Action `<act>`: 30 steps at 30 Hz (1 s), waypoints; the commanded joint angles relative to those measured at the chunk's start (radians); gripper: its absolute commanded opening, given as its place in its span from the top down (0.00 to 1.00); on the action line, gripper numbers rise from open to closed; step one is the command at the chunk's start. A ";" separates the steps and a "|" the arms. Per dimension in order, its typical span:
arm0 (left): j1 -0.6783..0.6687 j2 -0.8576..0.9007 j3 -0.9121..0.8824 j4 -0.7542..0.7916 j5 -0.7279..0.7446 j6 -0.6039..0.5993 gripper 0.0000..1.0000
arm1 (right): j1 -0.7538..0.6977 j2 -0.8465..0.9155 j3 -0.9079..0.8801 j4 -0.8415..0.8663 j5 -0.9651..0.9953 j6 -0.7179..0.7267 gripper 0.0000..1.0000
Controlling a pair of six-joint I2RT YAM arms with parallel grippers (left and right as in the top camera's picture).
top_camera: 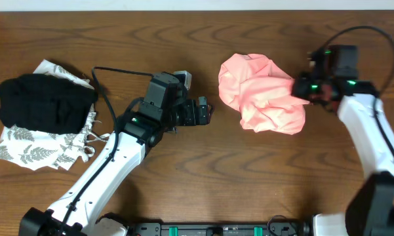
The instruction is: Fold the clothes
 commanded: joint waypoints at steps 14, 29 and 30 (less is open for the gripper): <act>0.003 -0.010 0.013 -0.002 -0.013 0.006 0.02 | -0.010 -0.051 0.024 -0.004 -0.101 -0.123 0.99; 0.003 -0.010 0.013 -0.003 -0.013 0.006 0.02 | 0.142 0.068 0.024 0.289 -0.065 0.236 0.99; 0.003 -0.010 0.013 -0.003 -0.013 0.006 0.02 | 0.151 0.085 0.024 0.288 -0.057 0.236 0.99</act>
